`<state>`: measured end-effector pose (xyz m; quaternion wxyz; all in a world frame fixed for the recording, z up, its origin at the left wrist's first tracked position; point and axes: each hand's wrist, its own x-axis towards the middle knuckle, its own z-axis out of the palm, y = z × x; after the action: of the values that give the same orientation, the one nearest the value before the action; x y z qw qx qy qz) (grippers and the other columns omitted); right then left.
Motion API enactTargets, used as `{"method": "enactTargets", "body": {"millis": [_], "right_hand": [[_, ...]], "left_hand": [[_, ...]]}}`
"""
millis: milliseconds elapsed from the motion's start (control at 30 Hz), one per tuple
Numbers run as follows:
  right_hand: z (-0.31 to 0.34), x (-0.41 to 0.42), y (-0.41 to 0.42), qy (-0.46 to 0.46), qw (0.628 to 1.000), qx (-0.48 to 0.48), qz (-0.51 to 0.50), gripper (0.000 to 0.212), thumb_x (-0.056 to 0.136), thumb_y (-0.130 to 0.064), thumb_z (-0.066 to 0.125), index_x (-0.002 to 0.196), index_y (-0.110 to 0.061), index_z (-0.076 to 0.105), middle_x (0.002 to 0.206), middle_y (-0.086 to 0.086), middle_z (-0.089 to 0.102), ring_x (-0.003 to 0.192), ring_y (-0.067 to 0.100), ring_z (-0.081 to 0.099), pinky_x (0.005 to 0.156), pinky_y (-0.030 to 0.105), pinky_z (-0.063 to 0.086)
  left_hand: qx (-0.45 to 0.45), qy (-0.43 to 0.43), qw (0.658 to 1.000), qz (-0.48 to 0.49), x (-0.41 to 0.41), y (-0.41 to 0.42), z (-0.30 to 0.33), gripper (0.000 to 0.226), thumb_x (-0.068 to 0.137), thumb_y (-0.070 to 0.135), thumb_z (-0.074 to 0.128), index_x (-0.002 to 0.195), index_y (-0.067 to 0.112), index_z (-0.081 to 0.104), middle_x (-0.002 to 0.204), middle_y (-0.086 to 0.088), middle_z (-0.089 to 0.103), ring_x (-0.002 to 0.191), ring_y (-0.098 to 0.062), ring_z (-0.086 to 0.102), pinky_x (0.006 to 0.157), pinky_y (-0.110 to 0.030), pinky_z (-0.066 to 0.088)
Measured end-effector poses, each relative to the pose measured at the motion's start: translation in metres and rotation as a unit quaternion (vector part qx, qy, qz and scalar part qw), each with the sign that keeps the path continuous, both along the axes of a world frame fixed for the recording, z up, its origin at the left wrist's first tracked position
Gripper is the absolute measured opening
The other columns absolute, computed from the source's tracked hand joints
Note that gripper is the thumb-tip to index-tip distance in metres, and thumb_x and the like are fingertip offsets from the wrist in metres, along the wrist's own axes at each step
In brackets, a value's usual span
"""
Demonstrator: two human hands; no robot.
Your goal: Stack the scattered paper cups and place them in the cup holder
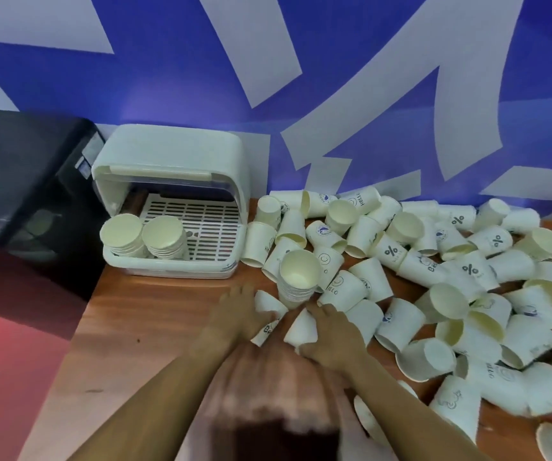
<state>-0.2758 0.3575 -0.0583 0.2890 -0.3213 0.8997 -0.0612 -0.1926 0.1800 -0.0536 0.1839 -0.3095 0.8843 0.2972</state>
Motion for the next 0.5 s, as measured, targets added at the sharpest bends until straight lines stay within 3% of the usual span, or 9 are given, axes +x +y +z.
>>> {"method": "enactTargets", "body": {"millis": [233, 400, 500], "right_hand": [[-0.011, -0.005, 0.007, 0.007, 0.999, -0.036, 0.035, 0.088, 0.077, -0.050, 0.067, 0.146, -0.022, 0.022, 0.146, 0.000, 0.038, 0.126, 0.023, 0.044, 0.098, 0.034, 0.040], [-0.005, -0.003, 0.009, 0.007, 0.998, -0.050, 0.045, 0.077, 0.080, -0.047, 0.065, 0.144, -0.023, 0.028, 0.145, -0.001, 0.038, 0.126, 0.022, 0.044, 0.100, 0.033, 0.038], [0.002, -0.002, 0.013, 0.009, 0.998, -0.058, 0.037, 0.074, 0.079, -0.047, 0.063, 0.142, -0.025, 0.030, 0.141, -0.003, 0.043, 0.123, 0.021, 0.045, 0.097, 0.034, 0.040]], "left_hand": [[0.000, 0.011, 0.999, 0.053, -0.005, 0.021, -0.023, 0.088, 0.078, 0.062, 0.059, 0.146, 0.021, 0.022, 0.143, -0.007, 0.038, 0.130, -0.030, 0.037, 0.104, -0.041, 0.037], [0.037, 0.044, 0.993, 0.102, -0.007, 0.026, -0.023, 0.060, 0.080, 0.044, 0.068, 0.124, 0.015, 0.039, 0.128, -0.011, 0.046, 0.116, -0.030, 0.047, 0.095, -0.039, 0.042], [0.039, 0.059, 0.991, 0.116, -0.003, 0.024, -0.016, 0.055, 0.078, 0.041, 0.072, 0.114, 0.013, 0.041, 0.120, -0.009, 0.050, 0.110, -0.028, 0.049, 0.089, -0.038, 0.044]]}}
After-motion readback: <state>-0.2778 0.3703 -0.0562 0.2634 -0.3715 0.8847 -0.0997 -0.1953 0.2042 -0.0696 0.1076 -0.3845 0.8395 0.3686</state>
